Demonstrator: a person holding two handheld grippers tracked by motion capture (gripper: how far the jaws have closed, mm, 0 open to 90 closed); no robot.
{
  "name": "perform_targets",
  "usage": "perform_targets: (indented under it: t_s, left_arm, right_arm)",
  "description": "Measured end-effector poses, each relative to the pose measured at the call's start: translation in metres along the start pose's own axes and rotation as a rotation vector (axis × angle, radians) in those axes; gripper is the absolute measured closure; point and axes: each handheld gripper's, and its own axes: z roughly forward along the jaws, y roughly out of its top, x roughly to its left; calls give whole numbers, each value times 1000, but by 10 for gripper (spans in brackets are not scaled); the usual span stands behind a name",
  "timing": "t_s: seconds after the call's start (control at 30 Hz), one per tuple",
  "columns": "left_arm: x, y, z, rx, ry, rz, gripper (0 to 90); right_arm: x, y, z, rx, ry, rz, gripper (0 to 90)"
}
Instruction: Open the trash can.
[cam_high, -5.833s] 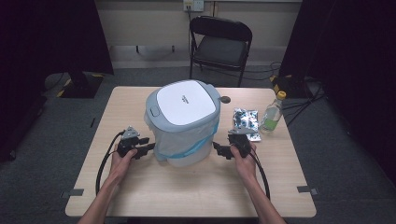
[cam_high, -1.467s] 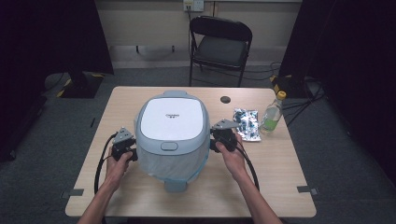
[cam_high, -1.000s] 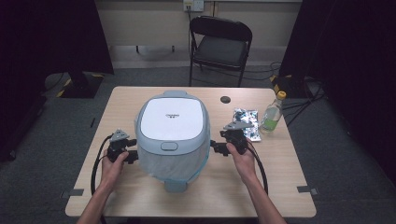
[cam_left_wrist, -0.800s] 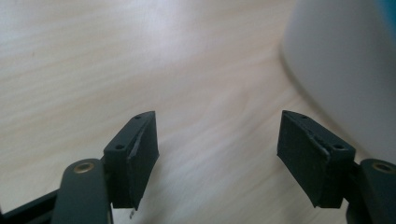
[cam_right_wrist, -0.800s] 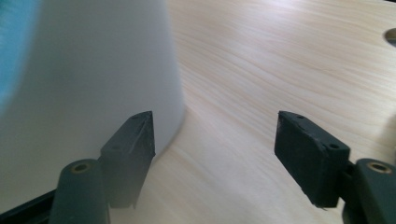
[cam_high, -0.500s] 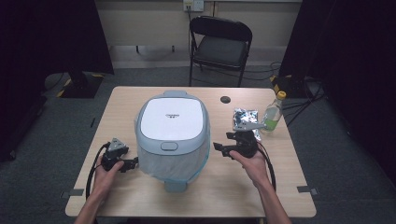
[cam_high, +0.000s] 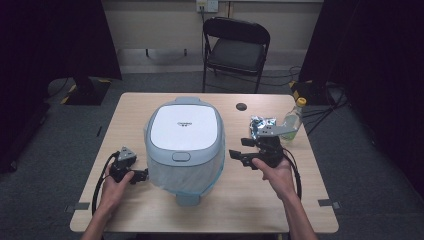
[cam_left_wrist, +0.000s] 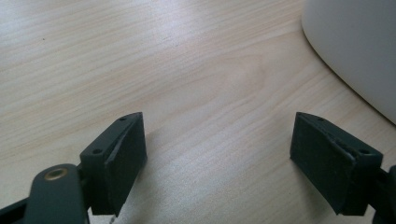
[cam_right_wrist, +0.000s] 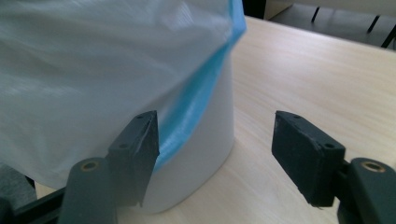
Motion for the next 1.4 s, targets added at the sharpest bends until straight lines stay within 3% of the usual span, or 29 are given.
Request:
perform_targets:
  t_s: [0.3,0.5,0.7,0.77,0.97,1.4]
  left_arm:
    - [-1,1,1,3,3,-1,172]
    - [-1,1,1,5,6,-5,159]
    - [-1,1,1,5,6,-3,159]
    - [-1,1,1,5,6,-3,158]
    - [-1,1,1,6,6,-3,158]
    - [-1,1,1,5,6,-4,158]
  right_arm:
    - [18,23,-25,-65,31,-15,285]
    - [26,38,-38,-83,43,-50,266]
    - [46,64,-48,-139,94,-102,238]
    - [51,68,-47,-141,100,-113,235]
    - [82,85,-37,-168,206,-193,254]
    - [124,87,1,-94,338,-280,380]
